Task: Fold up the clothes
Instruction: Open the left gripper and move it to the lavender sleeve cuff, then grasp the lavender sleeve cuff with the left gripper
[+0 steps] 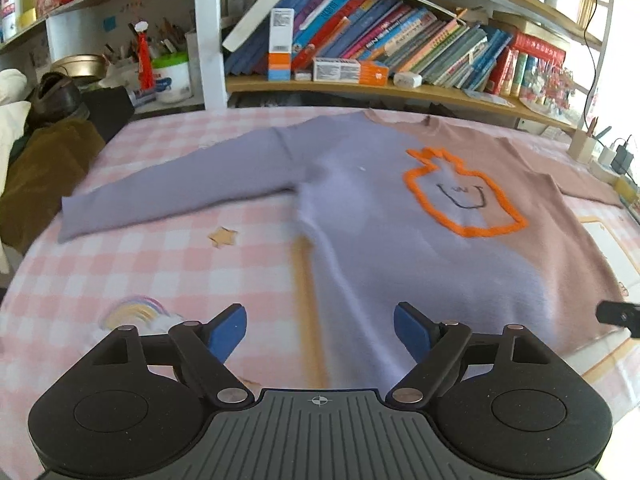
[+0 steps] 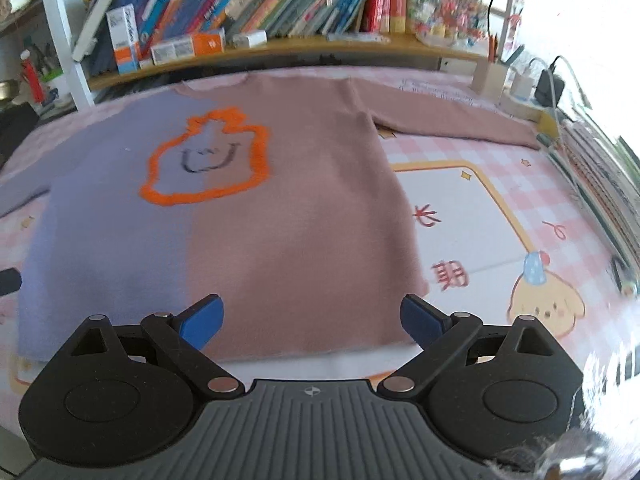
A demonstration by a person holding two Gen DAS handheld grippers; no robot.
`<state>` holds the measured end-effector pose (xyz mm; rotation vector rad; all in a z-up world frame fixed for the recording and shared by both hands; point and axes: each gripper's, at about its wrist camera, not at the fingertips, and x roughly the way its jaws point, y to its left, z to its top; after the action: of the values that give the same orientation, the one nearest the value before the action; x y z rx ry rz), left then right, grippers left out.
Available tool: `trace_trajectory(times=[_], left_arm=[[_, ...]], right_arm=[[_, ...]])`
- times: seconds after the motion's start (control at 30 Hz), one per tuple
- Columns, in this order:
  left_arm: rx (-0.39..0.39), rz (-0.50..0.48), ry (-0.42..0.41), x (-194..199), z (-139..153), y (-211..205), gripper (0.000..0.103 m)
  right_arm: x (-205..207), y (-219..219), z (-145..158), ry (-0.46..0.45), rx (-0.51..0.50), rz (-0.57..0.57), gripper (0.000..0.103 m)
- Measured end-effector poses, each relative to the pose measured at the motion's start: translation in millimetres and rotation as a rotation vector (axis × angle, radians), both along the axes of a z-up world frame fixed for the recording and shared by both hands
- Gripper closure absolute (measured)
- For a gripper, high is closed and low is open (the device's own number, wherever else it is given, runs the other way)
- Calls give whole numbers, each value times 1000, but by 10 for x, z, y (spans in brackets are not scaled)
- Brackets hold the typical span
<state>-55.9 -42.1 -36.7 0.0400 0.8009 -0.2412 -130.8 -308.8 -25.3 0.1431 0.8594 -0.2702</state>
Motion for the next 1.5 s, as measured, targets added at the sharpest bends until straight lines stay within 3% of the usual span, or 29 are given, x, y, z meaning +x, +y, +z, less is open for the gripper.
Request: trace_trajectory(times=[0.17,0.27,0.47,0.8,0.9,1.03,1.27,1.5], left_arm=[[-18,-67,8,102,-56,330,18],[-42,-54,12,170,-69,542,18],[-104,92,-21,360,-112,1114,17],[-123,341,-83,726,-200,1962,17],[-185,370,-108,870,-259,2121,24],[-252,423,-61,1094,-372,2218,55],[-358,512,-74,1329,-463,2285,56],[-553,527,-66,1409,-547,2244,62]], right_arm=[[-102,450,-43,4,-10,-64,6],[-92,643,-32,12,-18,-84,6],[-9,933,53,9,-62,-65,6],[189,1228,72,33,-101,-14,6],[216,1294,96,39,-125,1,6],[210,1321,141,41,-153,2,6],[156,1282,193,51,-187,-21,6],[127,1208,196,66,-196,-51,6]])
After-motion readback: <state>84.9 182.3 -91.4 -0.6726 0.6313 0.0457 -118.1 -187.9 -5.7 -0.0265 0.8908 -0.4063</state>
